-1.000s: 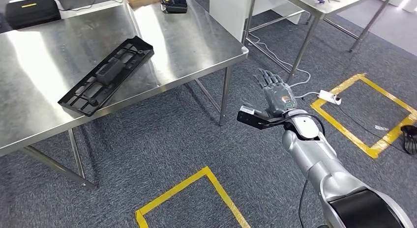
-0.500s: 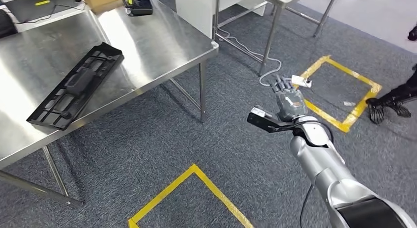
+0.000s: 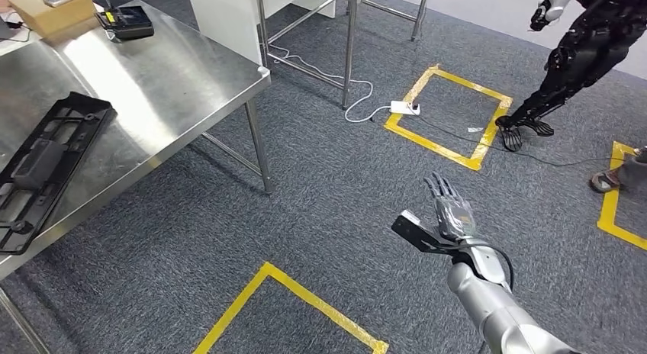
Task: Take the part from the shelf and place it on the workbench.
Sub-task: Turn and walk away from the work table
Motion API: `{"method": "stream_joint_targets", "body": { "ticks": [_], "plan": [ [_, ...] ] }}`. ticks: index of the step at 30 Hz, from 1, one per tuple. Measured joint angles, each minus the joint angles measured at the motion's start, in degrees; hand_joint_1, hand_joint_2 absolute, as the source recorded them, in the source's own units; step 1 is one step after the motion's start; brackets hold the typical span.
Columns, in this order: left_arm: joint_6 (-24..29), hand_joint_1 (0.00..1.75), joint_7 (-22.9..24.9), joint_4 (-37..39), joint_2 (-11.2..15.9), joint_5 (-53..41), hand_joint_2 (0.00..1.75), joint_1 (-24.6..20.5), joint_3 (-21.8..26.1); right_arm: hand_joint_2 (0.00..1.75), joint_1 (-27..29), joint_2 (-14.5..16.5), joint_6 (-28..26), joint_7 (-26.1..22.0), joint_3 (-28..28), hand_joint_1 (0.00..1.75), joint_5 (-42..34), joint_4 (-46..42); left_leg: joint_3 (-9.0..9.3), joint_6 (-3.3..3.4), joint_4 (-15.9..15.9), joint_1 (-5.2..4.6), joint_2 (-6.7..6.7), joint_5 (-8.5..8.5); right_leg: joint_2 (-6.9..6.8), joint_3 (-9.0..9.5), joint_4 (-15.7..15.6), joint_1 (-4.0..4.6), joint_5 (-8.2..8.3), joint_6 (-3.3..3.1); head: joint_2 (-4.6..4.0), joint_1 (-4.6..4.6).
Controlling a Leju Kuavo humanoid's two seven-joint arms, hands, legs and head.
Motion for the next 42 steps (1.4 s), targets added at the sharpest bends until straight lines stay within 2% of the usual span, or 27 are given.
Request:
{"method": "stream_joint_targets", "body": {
  "ticks": [1,2,3,5,7,8,9,10,12,14,15,16,17,19,21,22,23,24,25,26,28,30,32,38,40,41,42],
  "plan": [
    [0.16,0.00,0.16,0.00,-0.04,0.13,0.00,-0.07,0.09,0.00,0.59,0.02,-0.03,0.12,-0.55,0.00,-0.18,0.26,0.04,0.45,-0.09,-0.18,0.75,0.20,0.52,-0.29,-0.17,0.04,0.19,0.48,0.00,0.05],
    [0.36,0.00,0.31,0.00,-0.09,0.27,0.00,-0.16,0.18,0.00,1.21,0.06,-0.04,0.30,-1.03,0.00,-0.27,0.55,0.16,0.94,-0.41,-0.31,1.42,0.46,-0.05,-0.63,0.03,0.00,0.15,0.79,0.00,0.04],
    [0.54,0.00,0.39,0.00,-0.13,0.39,0.00,-0.24,0.26,0.00,1.73,0.18,-0.04,0.59,-1.42,0.00,-0.26,0.85,0.28,1.45,-0.76,-0.35,2.12,0.74,-1.40,-1.33,1.06,0.03,-0.40,0.89,0.00,0.19],
    [0.82,0.00,0.51,0.00,-0.17,0.56,0.00,-0.30,0.45,0.00,2.58,0.73,-0.05,1.24,-2.10,0.00,-0.19,1.57,0.41,2.14,-1.25,-0.49,3.63,1.07,-5.00,-4.24,6.71,-0.11,-3.01,0.65,0.00,0.57],
    [0.96,0.00,0.59,0.00,-0.19,0.64,0.00,-0.26,0.60,0.00,3.76,1.36,-0.15,1.71,-2.74,0.00,-0.34,2.37,0.35,2.34,-1.27,-0.69,5.12,1.05,-6.28,-7.79,14.13,-0.27,-5.71,0.66,0.00,0.83],
    [1.01,0.00,0.60,0.00,-0.19,0.65,0.00,-0.26,0.63,0.00,4.64,1.60,-0.23,1.82,-3.08,0.00,-0.51,2.72,0.33,2.34,-1.26,-0.74,5.81,1.02,-6.41,-8.56,16.01,-0.39,-6.15,0.93,0.00,0.84],
    [1.05,0.00,0.60,0.00,-0.21,0.64,0.00,-0.27,0.65,0.00,5.53,1.78,-0.35,1.86,-3.42,0.00,-0.74,3.03,0.31,2.29,-1.25,-0.75,6.47,0.97,-6.56,-8.18,15.71,-0.53,-5.81,1.37,0.00,0.86],
    [1.10,0.00,0.58,0.00,-0.24,0.63,0.00,-0.27,0.68,0.00,6.33,1.96,-0.57,1.83,-3.84,0.00,-1.01,3.31,0.35,2.18,-1.23,-0.75,7.16,0.90,-7.01,-6.64,13.20,-0.74,-4.81,1.89,0.00,0.87],
    [1.22,0.00,0.42,0.00,-0.35,0.63,0.00,-0.26,0.76,0.00,7.36,2.44,-1.34,1.65,-4.80,0.00,-1.68,3.75,0.54,1.71,-1.14,-0.93,8.52,0.58,-9.83,-1.89,5.21,-0.82,-2.54,2.64,0.00,0.96],
    [1.34,0.00,0.08,0.00,-0.44,0.63,0.00,-0.26,0.90,0.00,8.22,3.04,-2.26,1.46,-5.86,0.00,-2.43,4.13,0.87,1.03,-1.09,-1.28,9.85,0.19,-11.80,0.84,0.60,-0.27,-1.56,2.19,0.00,0.83],
    [1.38,0.00,-0.11,0.01,-0.48,0.61,0.00,-0.26,0.96,0.00,8.86,3.26,-2.59,1.44,-6.42,0.00,-2.79,4.35,1.08,0.71,-1.15,-1.37,10.50,0.03,-11.60,1.03,0.15,0.10,-1.58,1.72,0.00,0.72],
    [1.40,0.00,-0.28,0.01,-0.54,0.59,0.00,-0.26,1.01,0.00,9.66,3.38,-2.83,1.45,-7.03,0.00,-3.13,4.61,1.35,0.40,-1.23,-1.30,11.18,-0.09,-10.72,1.03,0.08,0.20,-1.45,1.21,0.00,0.56],
    [1.43,0.00,-0.42,0.01,-0.60,0.56,0.00,-0.27,1.03,0.00,10.52,3.46,-3.01,1.49,-7.63,0.00,-3.43,4.88,1.51,0.05,-1.10,-1.07,11.09,-0.39,-9.96,1.09,-0.01,-0.09,-1.38,0.76,0.00,0.46],
    [1.48,0.00,-0.57,0.01,-0.69,0.52,0.00,-0.24,1.04,0.00,11.80,3.71,-3.11,1.74,-8.62,0.00,-4.12,5.40,0.72,-0.43,1.49,-0.67,8.48,-2.60,-8.48,1.27,-0.25,-0.57,-1.16,-0.27,0.00,0.24],
    [1.55,0.00,-0.63,0.02,-0.69,0.48,0.00,-0.12,1.06,0.00,12.58,4.27,-3.11,2.13,-9.61,0.00,-5.04,5.98,-2.29,-0.47,8.41,-0.54,5.05,-6.74,-6.96,1.23,-0.29,-0.52,-1.07,-1.10,0.00,-0.07],
    [1.57,0.00,-0.63,0.02,-0.68,0.44,0.00,-0.06,1.07,0.00,13.04,4.59,-3.07,2.40,-10.18,0.00,-5.50,6.33,-4.07,-0.41,12.12,-0.55,4.33,-8.40,-6.18,1.20,-0.28,-0.32,-1.03,-1.37,0.00,-0.15],
    [1.59,0.00,-0.63,0.02,-0.68,0.42,0.00,-0.02,1.07,0.00,13.65,4.88,-2.98,2.74,-10.72,0.00,-5.96,6.70,-5.35,-0.32,14.57,-0.55,4.01,-9.07,-5.32,1.19,-0.27,-0.17,-1.01,-1.43,0.00,-0.17],
    [1.59,0.00,-0.64,0.02,-0.67,0.38,0.00,0.00,1.08,0.00,14.32,5.11,-2.76,3.15,-11.26,0.00,-6.44,7.06,-5.74,-0.19,15.03,-0.54,3.86,-8.57,-4.47,1.21,-0.23,-0.07,-0.99,-1.48,0.00,-0.18],
    [1.59,0.00,-0.66,0.02,-0.67,0.34,0.00,0.00,1.08,0.00,14.99,5.30,-2.45,3.59,-11.86,0.00,-6.93,7.42,-5.07,-0.03,13.30,-0.53,3.64,-7.00,-3.62,1.25,-0.17,-0.02,-0.98,-1.49,0.00,-0.20],
    [1.59,0.00,-0.71,0.02,-0.67,0.30,0.00,0.00,1.08,0.00,15.60,5.48,-2.12,3.96,-12.43,0.00,-7.43,7.74,-3.52,0.17,9.85,-0.50,2.98,-4.80,-2.75,1.28,-0.08,-0.01,-0.98,-1.48,0.00,-0.22],
    [1.57,0.00,-0.79,0.02,-0.65,0.19,0.00,0.01,1.07,0.00,16.47,5.89,-1.41,4.83,-13.57,0.00,-8.39,8.32,-0.24,0.46,2.76,-0.35,0.45,-1.60,-1.18,1.08,0.25,0.18,-0.98,-1.31,0.00,-0.21],
    [1.50,0.00,-0.69,0.03,-0.63,-0.05,0.00,0.01,1.06,0.00,17.27,6.26,-0.44,6.04,-14.71,0.00,-9.41,8.84,0.96,0.60,0.06,-0.47,-0.60,-0.93,0.08,0.60,0.36,0.33,-0.83,-0.78,0.00,-0.20],
    [1.45,0.00,-0.51,0.04,-0.63,-0.28,0.00,0.00,1.06,0.00,17.90,6.39,0.45,6.94,-15.46,0.00,-10.11,9.14,1.01,0.69,0.00,-0.78,0.18,-0.85,0.77,0.33,0.21,0.26,-0.63,-0.31,0.00,-0.22],
    [1.44,0.00,-0.43,0.04,-0.63,-0.36,0.00,-0.01,1.06,0.00,18.11,6.40,0.75,7.17,-15.66,0.00,-10.28,9.22,1.04,0.75,-0.01,-0.88,0.34,-0.82,0.96,0.31,0.15,0.21,-0.58,-0.16,0.00,-0.21],
    [1.39,0.00,-0.16,0.05,-0.72,-0.59,0.00,-0.02,1.04,0.00,19.27,6.66,2.46,8.05,-16.72,0.00,-11.12,9.69,1.40,1.53,-0.80,-0.81,1.60,-0.31,-1.77,-0.83,2.07,0.43,-1.62,0.03,0.00,-0.05],
    [1.28,0.00,0.02,0.07,-0.76,-0.92,0.00,0.01,1.02,0.00,20.37,7.05,4.47,8.83,-18.02,0.00,-12.48,10.21,1.55,1.95,-1.20,-0.87,3.07,-0.10,-3.61,-3.17,6.68,0.42,-3.51,0.17,0.00,0.08],
    [1.04,0.00,0.29,0.12,-0.80,-1.53,0.00,0.03,0.86,0.00,22.19,7.56,6.97,10.12,-19.67,0.00,-13.41,10.92,1.80,2.19,-1.58,-0.92,5.15,-0.01,-6.27,-3.33,7.56,0.22,-4.17,0.82,0.00,0.24]
  ]
}}
